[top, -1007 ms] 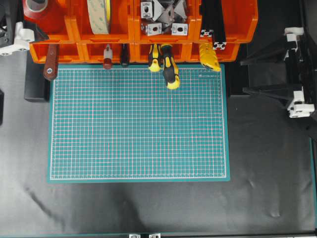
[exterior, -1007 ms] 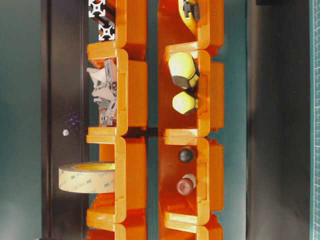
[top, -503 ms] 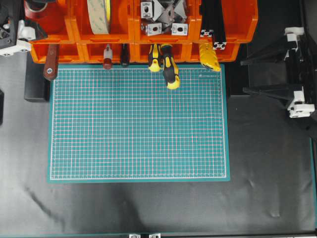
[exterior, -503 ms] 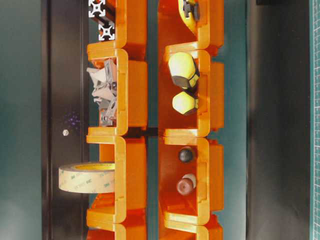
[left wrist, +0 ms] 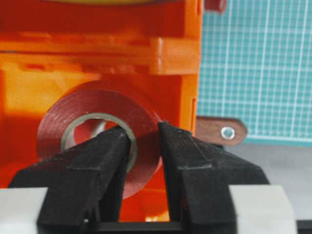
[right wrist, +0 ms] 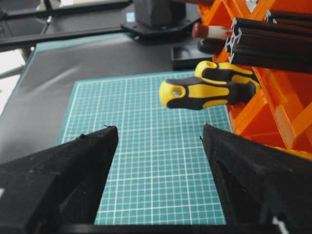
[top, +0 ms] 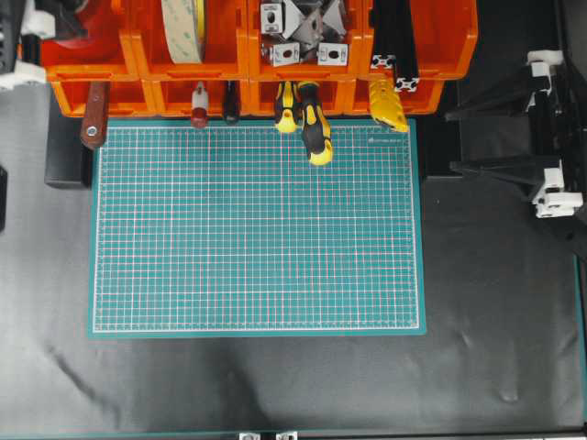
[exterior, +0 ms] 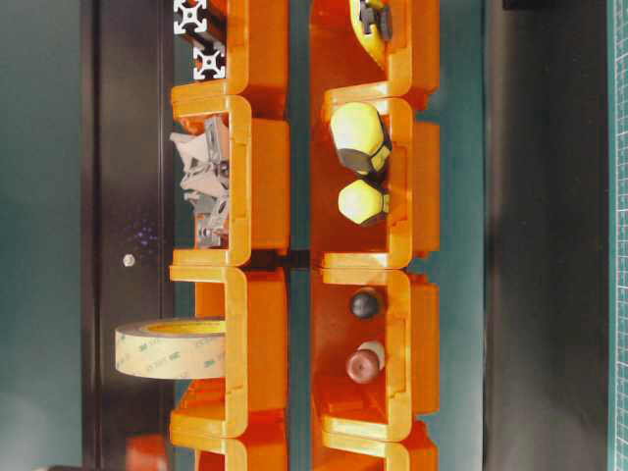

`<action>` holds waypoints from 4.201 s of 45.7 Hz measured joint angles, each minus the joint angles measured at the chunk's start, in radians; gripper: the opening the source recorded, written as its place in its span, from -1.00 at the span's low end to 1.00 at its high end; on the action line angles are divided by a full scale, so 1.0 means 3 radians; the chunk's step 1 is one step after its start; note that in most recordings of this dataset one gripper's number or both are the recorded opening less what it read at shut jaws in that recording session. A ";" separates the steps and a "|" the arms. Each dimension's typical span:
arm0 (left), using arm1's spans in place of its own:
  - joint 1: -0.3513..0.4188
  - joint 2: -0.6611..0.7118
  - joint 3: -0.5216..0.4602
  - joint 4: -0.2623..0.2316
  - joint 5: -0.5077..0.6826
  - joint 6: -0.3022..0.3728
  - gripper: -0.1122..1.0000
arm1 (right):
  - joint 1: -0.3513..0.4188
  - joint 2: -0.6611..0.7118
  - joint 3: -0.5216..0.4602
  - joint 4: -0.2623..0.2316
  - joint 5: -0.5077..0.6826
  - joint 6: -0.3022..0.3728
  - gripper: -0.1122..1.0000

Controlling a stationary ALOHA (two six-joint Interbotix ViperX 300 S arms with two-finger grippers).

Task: Pick vinyl tape from container rack with left arm.

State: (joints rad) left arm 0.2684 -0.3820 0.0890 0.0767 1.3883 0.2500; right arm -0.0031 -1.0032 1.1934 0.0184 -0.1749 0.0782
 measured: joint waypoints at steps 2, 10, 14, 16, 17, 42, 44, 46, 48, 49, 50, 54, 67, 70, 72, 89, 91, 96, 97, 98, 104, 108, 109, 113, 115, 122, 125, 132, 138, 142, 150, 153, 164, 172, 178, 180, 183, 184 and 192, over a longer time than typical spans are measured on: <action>-0.0005 -0.0005 -0.0087 0.0000 0.0031 0.0000 -0.46 | 0.0005 0.0000 0.0000 -0.0005 0.0000 -0.0005 0.47; -0.0266 0.0061 -0.0491 0.0005 0.0230 -0.0061 -0.46 | 0.0000 0.0000 0.0000 0.0000 0.0000 -0.0005 0.47; -0.0562 0.0133 -0.0649 0.0005 0.0261 -0.0138 -0.46 | 0.0000 0.0000 0.0000 -0.0005 0.0000 -0.0005 0.47; -0.0721 0.0159 -0.0690 0.0005 0.0266 -0.0184 -0.46 | 0.0000 0.0000 0.0000 0.0000 0.0000 -0.0005 0.47; -0.0803 0.0169 -0.0701 0.0000 0.0261 -0.0220 -0.46 | 0.0000 0.0000 0.0000 -0.0005 0.0000 -0.0005 0.47; -0.2040 0.0680 0.0072 0.0000 -0.1120 -0.0905 -0.46 | 0.0005 -0.0072 0.0000 -0.0005 0.0000 -0.0005 0.47; -0.2035 0.0721 0.0215 0.0000 -0.1335 -0.0905 -0.46 | 0.0000 -0.0097 0.0000 0.0000 0.0000 -0.0005 0.47; -0.2020 0.0772 0.0337 0.0005 -0.1524 -0.0905 -0.46 | 0.0000 -0.0107 0.0000 -0.0005 0.0010 0.0000 0.47; -0.2010 0.0828 0.0450 0.0000 -0.1698 -0.0905 -0.46 | 0.0000 -0.0118 -0.0010 -0.0005 0.0051 0.0000 0.47; -0.2004 0.0859 0.0506 0.0000 -0.1785 -0.0905 -0.46 | 0.0000 -0.0128 -0.0010 -0.0005 0.0066 0.0005 0.47; -0.1999 0.0900 0.0562 0.0000 -0.1871 -0.0905 -0.46 | 0.0000 -0.0138 -0.0010 -0.0005 0.0077 0.0010 0.47; -0.1974 0.1058 0.0706 0.0005 -0.2112 -0.0905 -0.46 | 0.0000 -0.0164 -0.0020 -0.0005 0.0118 0.0015 0.47; -0.1769 0.1478 0.0747 0.0000 -0.2183 -0.0905 -0.46 | 0.0000 -0.0266 -0.0072 -0.0005 0.0220 0.0031 0.47; -0.1764 0.1529 0.0747 0.0000 -0.2188 -0.0905 -0.46 | 0.0000 -0.0281 -0.0082 -0.0005 0.0251 0.0031 0.47; -0.1764 0.1539 0.0747 0.0000 -0.2188 -0.0905 -0.46 | 0.0000 -0.0286 -0.0082 -0.0005 0.0261 0.0031 0.47; -0.1749 0.1544 0.0747 0.0000 -0.2270 -0.0879 -0.46 | 0.0000 -0.0291 -0.0087 -0.0005 0.0271 0.0031 0.47; -0.1744 0.1544 0.0747 0.0005 -0.2291 -0.0874 -0.45 | 0.0000 -0.0291 -0.0087 -0.0005 0.0271 0.0031 0.47; -0.1728 0.1544 0.0747 0.0000 -0.2327 -0.0879 -0.40 | 0.0000 -0.0286 -0.0087 -0.0005 0.0312 0.0031 0.47; -0.1723 0.1544 0.0747 0.0005 -0.2332 -0.0890 -0.32 | 0.0000 -0.0286 -0.0087 -0.0005 0.0312 0.0031 0.47; -0.1723 0.1544 0.0747 0.0005 -0.2332 -0.0895 -0.23 | 0.0000 -0.0291 -0.0087 -0.0005 0.0312 0.0031 0.47; -0.1708 0.1544 0.0747 0.0000 -0.2337 -0.0910 0.47 | 0.0000 -0.0291 -0.0082 -0.0005 0.0317 0.0031 0.47; -0.1703 0.1544 0.0747 0.0005 -0.2337 -0.0915 0.78 | 0.0000 -0.0286 -0.0087 -0.0005 0.0312 0.0031 0.47; -0.1703 0.1544 0.0741 0.0000 -0.2337 -0.0920 0.82 | 0.0000 -0.0291 -0.0082 -0.0005 0.0312 0.0031 0.47; -0.1698 0.1544 0.0741 0.0000 -0.2337 -0.0956 0.84 | 0.0000 -0.0291 -0.0087 -0.0005 0.0317 0.0031 0.47; -0.1692 0.1544 0.0741 0.0000 -0.2337 -0.0977 0.84 | 0.0005 -0.0291 -0.0082 -0.0005 0.0312 0.0031 0.47; -0.1687 0.1544 0.0741 0.0000 -0.2342 -0.1012 0.83 | 0.0005 -0.0291 -0.0082 0.0000 0.0317 0.0031 0.47; -0.1687 0.1544 0.0741 0.0005 -0.2342 -0.1012 0.83 | 0.0010 -0.0291 -0.0087 -0.0005 0.0317 0.0031 0.47; -0.1687 0.1544 0.0741 0.0005 -0.2337 -0.1012 0.83 | 0.0010 -0.0291 -0.0087 0.0000 0.0317 0.0031 0.47; -0.1687 0.1544 0.0741 0.0000 -0.2342 -0.1053 0.83 | 0.0010 -0.0291 -0.0087 -0.0005 0.0312 0.0031 0.47; -0.1682 0.1508 0.0747 0.0000 -0.2342 -0.1156 0.83 | 0.0010 -0.0291 -0.0087 -0.0005 0.0317 0.0031 0.47; -0.1672 0.1191 0.0793 0.0000 -0.2352 -0.1283 0.83 | 0.0010 -0.0297 -0.0087 -0.0005 0.0317 0.0031 0.47; -0.1672 0.1048 0.0859 0.0000 -0.2352 -0.1294 0.83 | 0.0010 -0.0297 -0.0087 -0.0005 0.0317 0.0031 0.47; -0.1687 0.0547 0.1110 0.0000 -0.2413 -0.1340 0.83 | 0.0010 -0.0302 -0.0087 -0.0005 0.0317 0.0031 0.47; -0.1692 0.0327 0.1314 0.0000 -0.2541 -0.1345 0.83 | 0.0010 -0.0343 -0.0097 -0.0005 0.0317 0.0031 0.47; -0.1718 0.0174 0.1468 0.0000 -0.2679 -0.1350 0.83 | 0.0010 -0.0368 -0.0102 -0.0005 0.0317 0.0031 0.47; -0.1723 0.0123 0.1508 0.0000 -0.2725 -0.1350 0.83 | 0.0010 -0.0373 -0.0107 0.0000 0.0317 0.0031 0.47; -0.1728 0.0036 0.1600 0.0000 -0.2828 -0.1350 0.83 | 0.0010 -0.0373 -0.0112 -0.0005 0.0353 0.0031 0.47; -0.1728 0.0000 0.1626 0.0000 -0.2858 -0.1350 0.83 | 0.0010 -0.0373 -0.0112 -0.0005 0.0353 0.0031 0.47; -0.1728 -0.0276 0.1846 0.0000 -0.3150 -0.1350 0.82 | 0.0010 -0.0373 -0.0112 -0.0005 0.0358 0.0031 0.47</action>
State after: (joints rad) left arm -0.2500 -0.4648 0.6427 0.0767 0.4433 -0.1549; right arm 0.0000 -1.1152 1.1597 0.0169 -0.0675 0.0874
